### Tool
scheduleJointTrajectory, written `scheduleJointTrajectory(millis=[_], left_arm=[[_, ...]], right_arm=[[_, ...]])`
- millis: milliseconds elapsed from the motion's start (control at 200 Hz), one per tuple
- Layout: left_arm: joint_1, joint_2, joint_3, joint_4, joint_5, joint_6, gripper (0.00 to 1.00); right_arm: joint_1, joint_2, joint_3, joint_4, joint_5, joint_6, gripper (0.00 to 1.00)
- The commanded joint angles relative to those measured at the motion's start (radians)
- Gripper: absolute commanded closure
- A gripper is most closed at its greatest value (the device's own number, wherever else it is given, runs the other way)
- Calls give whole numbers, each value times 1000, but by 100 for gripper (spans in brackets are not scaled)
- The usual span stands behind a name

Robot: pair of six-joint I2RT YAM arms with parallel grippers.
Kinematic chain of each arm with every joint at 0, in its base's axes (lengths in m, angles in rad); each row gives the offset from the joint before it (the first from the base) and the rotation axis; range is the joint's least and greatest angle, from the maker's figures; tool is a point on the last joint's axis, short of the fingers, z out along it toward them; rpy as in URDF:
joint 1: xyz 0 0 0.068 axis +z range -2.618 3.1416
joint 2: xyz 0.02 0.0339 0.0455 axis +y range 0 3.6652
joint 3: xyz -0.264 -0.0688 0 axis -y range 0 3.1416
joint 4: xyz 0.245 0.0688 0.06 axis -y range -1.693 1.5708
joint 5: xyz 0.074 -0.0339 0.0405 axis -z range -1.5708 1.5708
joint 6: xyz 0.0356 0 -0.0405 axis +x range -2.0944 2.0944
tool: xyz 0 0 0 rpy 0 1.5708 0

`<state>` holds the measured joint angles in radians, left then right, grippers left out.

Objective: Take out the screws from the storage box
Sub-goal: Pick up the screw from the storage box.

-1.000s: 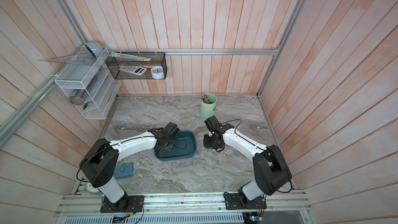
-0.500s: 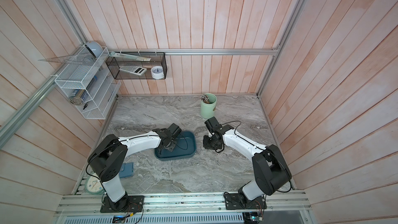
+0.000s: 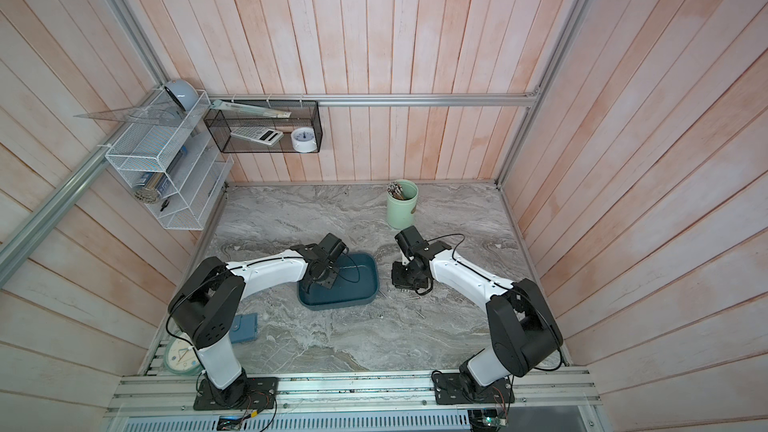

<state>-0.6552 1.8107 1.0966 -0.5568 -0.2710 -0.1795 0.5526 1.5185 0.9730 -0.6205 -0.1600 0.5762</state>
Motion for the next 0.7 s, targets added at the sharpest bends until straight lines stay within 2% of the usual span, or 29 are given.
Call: scheduleJointTrajectory(millis=[0, 295, 370, 555, 695], left_arm=[[0, 22, 25, 24, 30, -15, 56], [25, 49, 52, 26, 80, -44, 58], [25, 59, 58, 22, 92, -46, 62], [26, 72, 57, 21, 109, -54, 64], [26, 66, 51, 19, 124, -54, 72]], right_arm=[[-5, 13, -15, 10, -16, 15, 77], [-5, 28, -28, 27, -41, 25, 79], [-5, 29, -30, 29, -41, 27, 79], [-5, 29, -34, 34, -41, 32, 79], [-5, 32, -34, 35, -42, 34, 80]])
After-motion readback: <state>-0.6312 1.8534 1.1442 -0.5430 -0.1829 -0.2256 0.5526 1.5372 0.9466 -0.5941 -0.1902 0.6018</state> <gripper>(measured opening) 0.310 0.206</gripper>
